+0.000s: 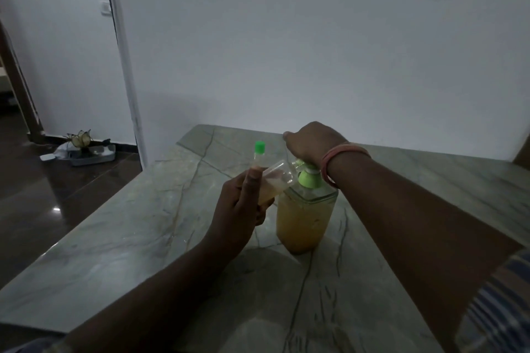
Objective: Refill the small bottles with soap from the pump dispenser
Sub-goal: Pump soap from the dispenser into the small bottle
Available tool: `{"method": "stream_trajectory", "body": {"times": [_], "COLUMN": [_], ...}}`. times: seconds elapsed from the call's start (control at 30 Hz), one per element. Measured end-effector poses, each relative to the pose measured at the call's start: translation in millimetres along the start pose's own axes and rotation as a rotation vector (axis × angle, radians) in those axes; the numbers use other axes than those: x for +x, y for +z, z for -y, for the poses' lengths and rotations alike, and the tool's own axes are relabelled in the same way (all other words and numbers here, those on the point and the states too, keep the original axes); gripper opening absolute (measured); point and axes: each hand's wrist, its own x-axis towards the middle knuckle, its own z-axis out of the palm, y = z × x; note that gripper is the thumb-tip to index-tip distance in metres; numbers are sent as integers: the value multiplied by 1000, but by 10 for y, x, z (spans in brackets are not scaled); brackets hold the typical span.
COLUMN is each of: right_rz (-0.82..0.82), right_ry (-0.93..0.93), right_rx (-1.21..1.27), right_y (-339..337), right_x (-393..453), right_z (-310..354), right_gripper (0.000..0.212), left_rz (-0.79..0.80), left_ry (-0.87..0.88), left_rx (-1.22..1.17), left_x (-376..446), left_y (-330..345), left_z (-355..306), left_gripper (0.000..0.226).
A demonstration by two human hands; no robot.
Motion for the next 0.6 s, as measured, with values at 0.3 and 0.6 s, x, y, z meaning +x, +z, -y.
{"method": "stream_trajectory", "body": {"times": [0.3,0.6], "right_rz": [-76,-60], "right_ry": [1,-8], "right_rx": [25,48], "right_y": [8,22], "right_x": [-40,15], "right_z": [-1,-1], "right_gripper": [51,45], "left_rz": [7,-1], "left_ry": [6,-3], "left_rx": [3,15], "left_x": [5,-8], "left_y": [-1,0], "left_z": [3,-23], "left_gripper": [67,55]}}
